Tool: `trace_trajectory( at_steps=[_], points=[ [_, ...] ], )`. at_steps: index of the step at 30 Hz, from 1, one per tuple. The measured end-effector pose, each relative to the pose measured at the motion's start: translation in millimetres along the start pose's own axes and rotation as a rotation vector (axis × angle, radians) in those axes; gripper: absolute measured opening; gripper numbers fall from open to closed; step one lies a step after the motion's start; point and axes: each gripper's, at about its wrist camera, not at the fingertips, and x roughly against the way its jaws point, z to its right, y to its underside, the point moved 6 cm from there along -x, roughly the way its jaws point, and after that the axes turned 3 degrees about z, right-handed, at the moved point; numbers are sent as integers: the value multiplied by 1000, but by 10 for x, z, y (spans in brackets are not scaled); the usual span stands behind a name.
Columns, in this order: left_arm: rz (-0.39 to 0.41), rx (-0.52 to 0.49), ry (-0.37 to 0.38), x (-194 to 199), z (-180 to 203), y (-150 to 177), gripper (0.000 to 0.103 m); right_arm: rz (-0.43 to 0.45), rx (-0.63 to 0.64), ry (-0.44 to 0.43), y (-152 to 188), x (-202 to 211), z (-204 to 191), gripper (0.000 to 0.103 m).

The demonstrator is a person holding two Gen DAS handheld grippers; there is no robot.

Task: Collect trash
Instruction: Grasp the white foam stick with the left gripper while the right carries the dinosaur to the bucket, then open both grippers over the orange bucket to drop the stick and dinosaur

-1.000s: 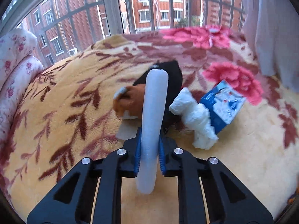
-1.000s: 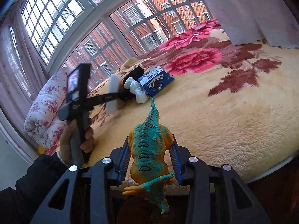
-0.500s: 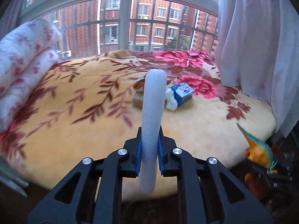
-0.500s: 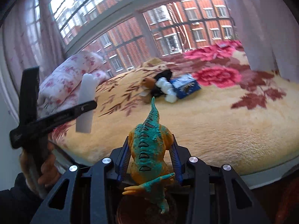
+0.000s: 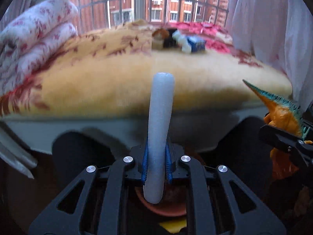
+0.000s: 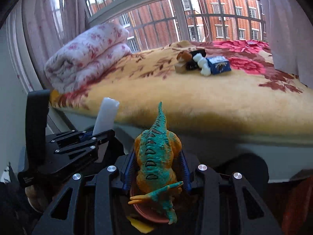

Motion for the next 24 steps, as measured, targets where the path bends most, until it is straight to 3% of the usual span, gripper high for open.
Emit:
trace_trajectory(
  at_steps=[7,15,17,18,19,20,24],
  points=[
    [-156,0,29,-423,33,375,14,-133,4,20,453,-375,-36,39],
    [-239,16,42,-661,-8,508,17,-222,-38,28,638,-642,87,40],
    [-257,6,30,-701,-6,527,31,-237,-34,32,653,-695,90,42],
    [-266,3,22,-714,1,530,58,-248,-33,32,664,-728,93,56],
    [-261,7,16,-723,-18,529,71,-250,-37,34,668,-738,104,64],
    [-256,10,13,-720,-20,522,76,-248,-37,41,668,-747,114,68],
    [-256,20,15,-724,-41,532,76,-243,-45,56,654,-744,172,68]
  ],
)
